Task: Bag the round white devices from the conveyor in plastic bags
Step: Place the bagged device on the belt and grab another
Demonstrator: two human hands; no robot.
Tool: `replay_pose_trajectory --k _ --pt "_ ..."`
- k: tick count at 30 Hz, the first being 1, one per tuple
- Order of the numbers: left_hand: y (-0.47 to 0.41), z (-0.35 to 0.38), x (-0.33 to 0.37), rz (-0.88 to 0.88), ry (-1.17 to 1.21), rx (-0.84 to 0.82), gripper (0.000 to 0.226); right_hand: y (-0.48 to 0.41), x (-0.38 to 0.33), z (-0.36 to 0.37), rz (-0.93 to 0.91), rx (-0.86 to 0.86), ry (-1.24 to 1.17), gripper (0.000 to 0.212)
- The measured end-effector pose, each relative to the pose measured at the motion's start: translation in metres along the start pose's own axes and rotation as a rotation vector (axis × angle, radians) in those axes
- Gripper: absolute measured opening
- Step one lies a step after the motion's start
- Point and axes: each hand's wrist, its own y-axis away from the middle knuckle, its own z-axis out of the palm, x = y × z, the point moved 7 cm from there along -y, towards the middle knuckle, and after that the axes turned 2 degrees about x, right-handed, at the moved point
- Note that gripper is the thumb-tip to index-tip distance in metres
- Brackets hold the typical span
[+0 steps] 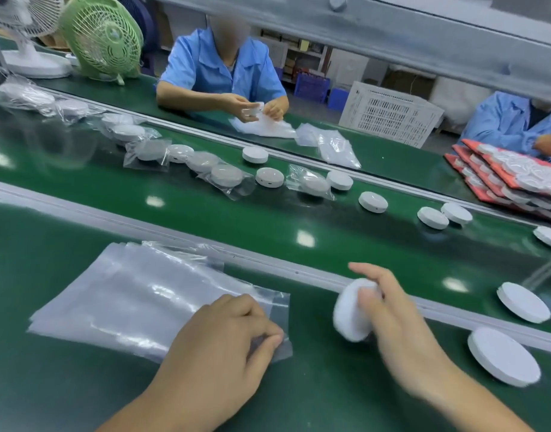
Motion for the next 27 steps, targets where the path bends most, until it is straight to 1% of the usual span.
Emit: replay_pose_trajectory --k 1,2,3,5,7,9,10,12,13,15,17,18,19,20,22,23,25,27 --pt "-0.001 -0.002 0.002 -0.015 0.029 0.015 0.033 0.012 -0.015 0.008 -0.206 -0.041 0.201 0.03" --pt "-0.002 -0.005 0.003 -0.031 0.062 0.031 0.032 0.024 -0.026 0.014 -0.387 -0.058 0.334 0.031" --pt "-0.002 -0.01 0.006 -0.048 0.105 0.053 0.027 0.033 -0.032 0.019 -0.52 -0.066 0.393 0.031" --pt "-0.002 -0.014 0.007 -0.101 0.24 0.09 0.013 0.043 -0.041 0.026 -0.703 -0.011 0.397 0.027" --pt "0.0 -0.016 0.01 -0.148 0.414 0.113 0.011 0.046 -0.05 0.023 -0.778 0.067 0.322 0.021" --pt "0.001 -0.019 0.016 -0.141 0.522 0.115 0.016 0.047 -0.052 0.017 -0.742 0.136 0.191 0.02" --pt "0.001 -0.019 0.02 -0.132 0.566 0.088 0.025 0.048 -0.053 0.013 -0.681 0.168 0.097 0.022" --pt "0.002 -0.016 0.025 -0.099 0.614 0.01 0.056 0.047 -0.051 0.008 -0.459 0.255 -0.179 0.026" --pt "0.002 -0.014 0.027 -0.085 0.624 -0.001 0.066 0.046 -0.047 0.009 -0.326 0.281 -0.332 0.03" --pt "0.004 -0.012 0.027 -0.091 0.654 0.06 0.067 0.046 -0.043 0.017 -0.145 0.269 -0.527 0.041" --pt "0.006 -0.01 0.025 -0.111 0.683 0.144 0.062 0.044 -0.044 0.027 -0.05 0.204 -0.639 0.044" --pt "0.007 -0.007 0.024 -0.126 0.705 0.157 0.061 0.042 -0.046 0.029 -0.012 0.188 -0.672 0.041" --pt "0.007 -0.004 0.023 -0.144 0.744 0.143 0.061 0.041 -0.047 0.029 0.014 0.199 -0.679 0.033" --pt "0.006 -0.001 0.022 -0.163 0.802 0.108 0.064 0.039 -0.049 0.026 0.028 0.233 -0.674 0.023" --pt "0.005 0.001 0.023 -0.167 0.856 0.055 0.069 0.038 -0.052 0.021 0.025 0.319 -0.655 0.017" --pt "0.004 -0.001 0.021 -0.165 0.827 0.075 0.07 0.037 -0.052 0.017 0.013 0.364 -0.636 0.016" --pt "0.004 -0.009 0.016 -0.165 0.735 0.168 0.067 0.036 -0.053 0.01 -0.028 0.435 -0.581 0.012" --pt "0.005 -0.012 0.015 -0.151 0.717 0.203 0.065 0.035 -0.05 0.008 -0.03 0.456 -0.559 0.011"
